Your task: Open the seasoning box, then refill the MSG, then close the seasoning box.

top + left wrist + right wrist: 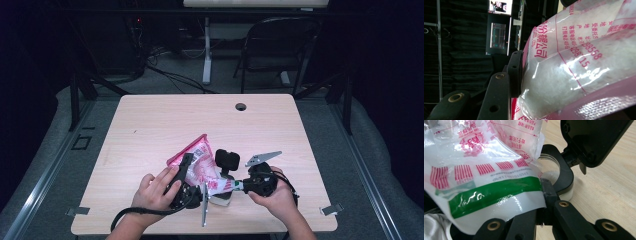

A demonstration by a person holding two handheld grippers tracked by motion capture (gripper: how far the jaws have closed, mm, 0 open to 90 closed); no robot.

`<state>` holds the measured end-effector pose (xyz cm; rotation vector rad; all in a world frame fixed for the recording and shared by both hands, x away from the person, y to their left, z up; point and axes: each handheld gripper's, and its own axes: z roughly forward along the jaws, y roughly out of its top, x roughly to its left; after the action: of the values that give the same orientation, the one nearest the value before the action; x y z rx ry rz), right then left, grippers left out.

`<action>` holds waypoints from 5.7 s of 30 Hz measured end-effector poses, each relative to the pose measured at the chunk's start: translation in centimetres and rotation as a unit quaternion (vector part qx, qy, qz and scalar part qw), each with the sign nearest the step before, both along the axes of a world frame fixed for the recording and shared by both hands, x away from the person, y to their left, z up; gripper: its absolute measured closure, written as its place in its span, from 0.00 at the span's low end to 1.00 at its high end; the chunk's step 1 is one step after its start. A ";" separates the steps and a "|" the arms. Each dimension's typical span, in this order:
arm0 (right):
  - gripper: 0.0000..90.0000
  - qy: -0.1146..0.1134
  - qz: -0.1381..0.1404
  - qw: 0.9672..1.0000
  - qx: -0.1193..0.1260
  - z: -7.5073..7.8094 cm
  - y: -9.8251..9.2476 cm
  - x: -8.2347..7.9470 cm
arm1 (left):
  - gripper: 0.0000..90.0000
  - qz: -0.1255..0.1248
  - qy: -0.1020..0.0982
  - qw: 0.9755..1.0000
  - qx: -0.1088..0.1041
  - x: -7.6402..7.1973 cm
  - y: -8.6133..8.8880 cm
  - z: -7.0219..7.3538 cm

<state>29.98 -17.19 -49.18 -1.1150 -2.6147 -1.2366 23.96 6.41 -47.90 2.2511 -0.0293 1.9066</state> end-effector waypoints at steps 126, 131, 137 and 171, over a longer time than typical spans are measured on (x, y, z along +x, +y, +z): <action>1.00 0.007 0.012 1.000 -0.007 -0.2 0.5 0.1 | 0.72 -0.006 -0.003 1.000 -0.002 0.0 -0.1 0.5; 1.00 0.007 0.012 1.000 -0.008 -0.2 0.5 0.1 | 0.72 -0.004 -0.002 1.000 -0.002 0.0 -0.1 0.5; 1.00 0.007 0.011 1.000 -0.006 -0.2 0.6 0.0 | 0.72 -0.005 -0.003 1.000 -0.003 0.0 -0.1 0.4; 1.00 -0.008 0.002 1.000 -0.001 0.5 0.8 -0.2 | 0.76 0.013 0.029 0.999 -0.042 0.3 1.8 -0.8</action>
<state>29.78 -16.41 -48.67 -1.1042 -2.6289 -1.2479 24.23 8.23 -48.66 2.2619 0.0874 1.8187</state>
